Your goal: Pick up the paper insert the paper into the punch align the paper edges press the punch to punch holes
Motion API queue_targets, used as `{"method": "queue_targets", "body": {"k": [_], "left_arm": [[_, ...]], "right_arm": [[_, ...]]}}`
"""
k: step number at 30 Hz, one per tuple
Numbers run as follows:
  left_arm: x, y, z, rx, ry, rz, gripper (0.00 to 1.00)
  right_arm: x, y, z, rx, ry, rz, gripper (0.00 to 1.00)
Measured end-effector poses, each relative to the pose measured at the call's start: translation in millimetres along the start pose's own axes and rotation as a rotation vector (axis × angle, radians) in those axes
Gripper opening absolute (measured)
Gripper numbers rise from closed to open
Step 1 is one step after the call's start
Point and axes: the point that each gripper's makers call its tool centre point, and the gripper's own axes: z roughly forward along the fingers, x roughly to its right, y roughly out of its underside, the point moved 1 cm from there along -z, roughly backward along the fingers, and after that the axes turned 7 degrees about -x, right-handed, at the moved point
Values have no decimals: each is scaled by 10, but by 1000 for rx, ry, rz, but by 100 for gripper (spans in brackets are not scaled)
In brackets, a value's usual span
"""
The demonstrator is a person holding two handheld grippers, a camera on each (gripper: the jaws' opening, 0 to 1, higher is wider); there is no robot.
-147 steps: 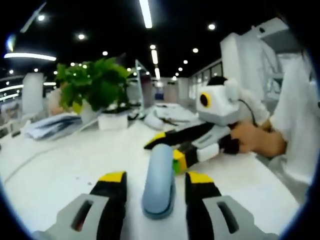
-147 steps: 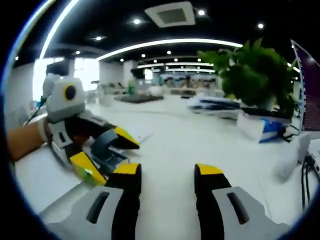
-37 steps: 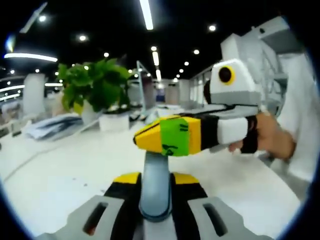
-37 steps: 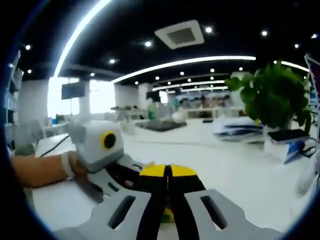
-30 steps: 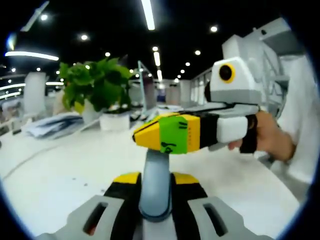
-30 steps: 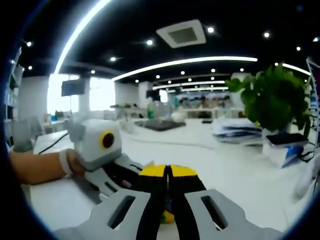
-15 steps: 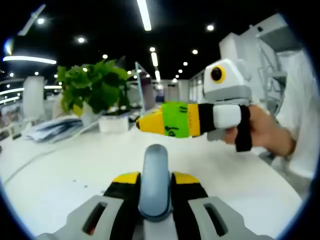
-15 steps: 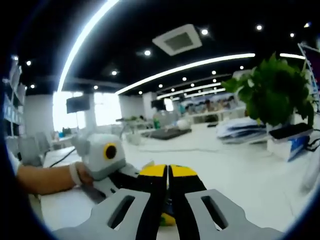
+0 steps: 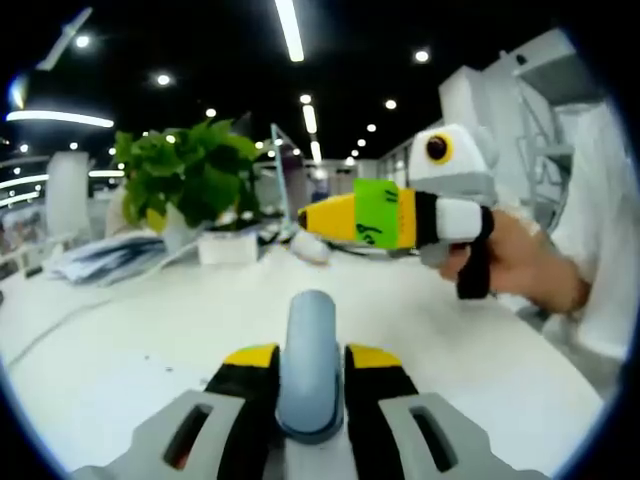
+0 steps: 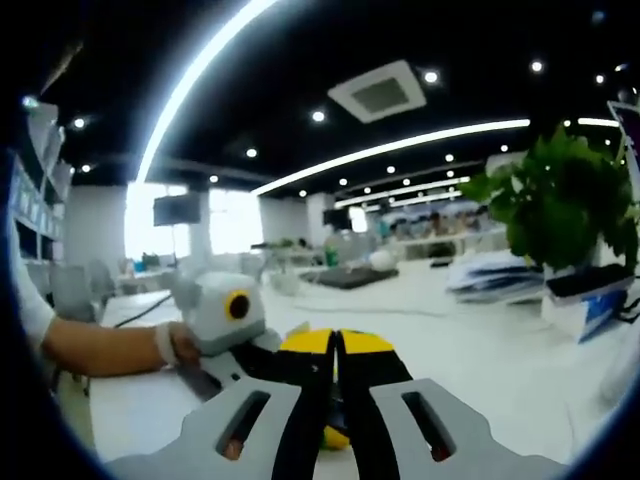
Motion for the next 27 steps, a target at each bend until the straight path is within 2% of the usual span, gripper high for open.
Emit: {"method": "queue_targets", "body": {"k": [2,6,9,13,17,20,24,25,27], "left_arm": [[21,-20,-9,0,2,45,33],[9,-25,-13,0,3,47,35],[-6,-57,-35,16,5,28,40],[4,-159,-92,74,23,-10,46],[-36,-206,-120,99,17,-54,50],[-26,-297,-160,136,23,-73,50],[-2,-470,-248,196,32,-73,51],[-8,-530,-282,213,30,-70,51],[-21,-612,-337,246,26,-77,53]], "right_arm": [[-8,12,3,-4,-2,3,6],[11,4,-10,6,14,5,14],[47,-6,-35,12,29,9,20],[198,34,-115,-9,50,23,24],[328,115,-199,-23,56,-19,25],[413,198,-233,-22,46,-25,26],[392,202,-236,-18,39,-64,26],[404,250,-215,-52,49,-88,25],[409,249,-198,-52,43,-88,26]]}}
